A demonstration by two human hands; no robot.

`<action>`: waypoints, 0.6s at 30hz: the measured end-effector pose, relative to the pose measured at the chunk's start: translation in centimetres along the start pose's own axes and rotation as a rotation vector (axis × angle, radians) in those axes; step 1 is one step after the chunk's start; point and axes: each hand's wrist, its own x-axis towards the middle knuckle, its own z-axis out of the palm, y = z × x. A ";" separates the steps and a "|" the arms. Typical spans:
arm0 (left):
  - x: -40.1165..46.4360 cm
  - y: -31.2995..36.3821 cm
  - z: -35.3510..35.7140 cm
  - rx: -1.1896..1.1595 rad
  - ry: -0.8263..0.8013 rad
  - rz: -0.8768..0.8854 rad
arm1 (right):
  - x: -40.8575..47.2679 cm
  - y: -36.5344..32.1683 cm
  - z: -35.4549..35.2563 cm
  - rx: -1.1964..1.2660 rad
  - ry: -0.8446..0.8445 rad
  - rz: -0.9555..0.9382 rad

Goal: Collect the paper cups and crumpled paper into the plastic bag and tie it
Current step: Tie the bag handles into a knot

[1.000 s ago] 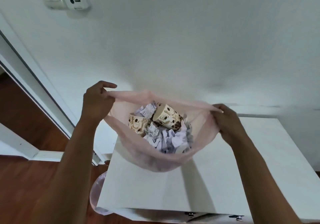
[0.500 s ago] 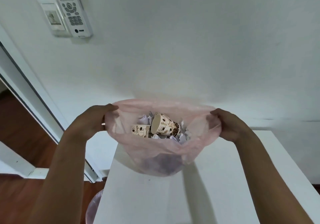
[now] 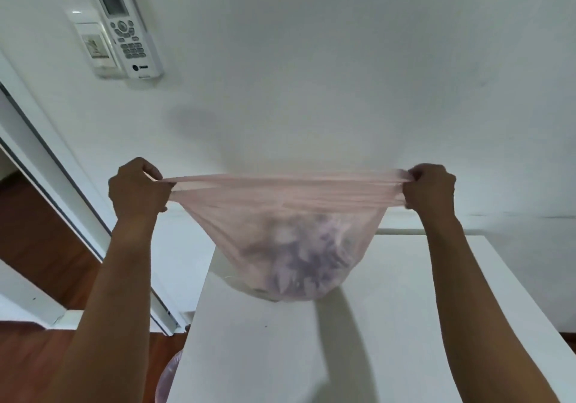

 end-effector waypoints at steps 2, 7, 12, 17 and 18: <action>0.4 0.0 -0.5 0.032 -0.058 -0.024 | 0.4 -0.3 -1.0 0.025 -0.196 0.157; 1.1 -0.3 -1.9 0.018 -0.190 -0.099 | 1.1 -0.2 -1.1 -0.010 -0.180 0.251; 0.4 -0.7 -1.5 -0.038 -0.259 -0.038 | 1.2 0.9 -2.0 0.004 -0.240 0.283; 0.3 -1.0 -0.8 -0.272 -0.284 0.001 | 0.8 1.7 -2.8 0.273 -0.494 0.438; 0.3 -1.3 -0.7 -0.370 -0.340 -0.019 | 0.8 2.2 -3.1 0.317 -0.537 0.453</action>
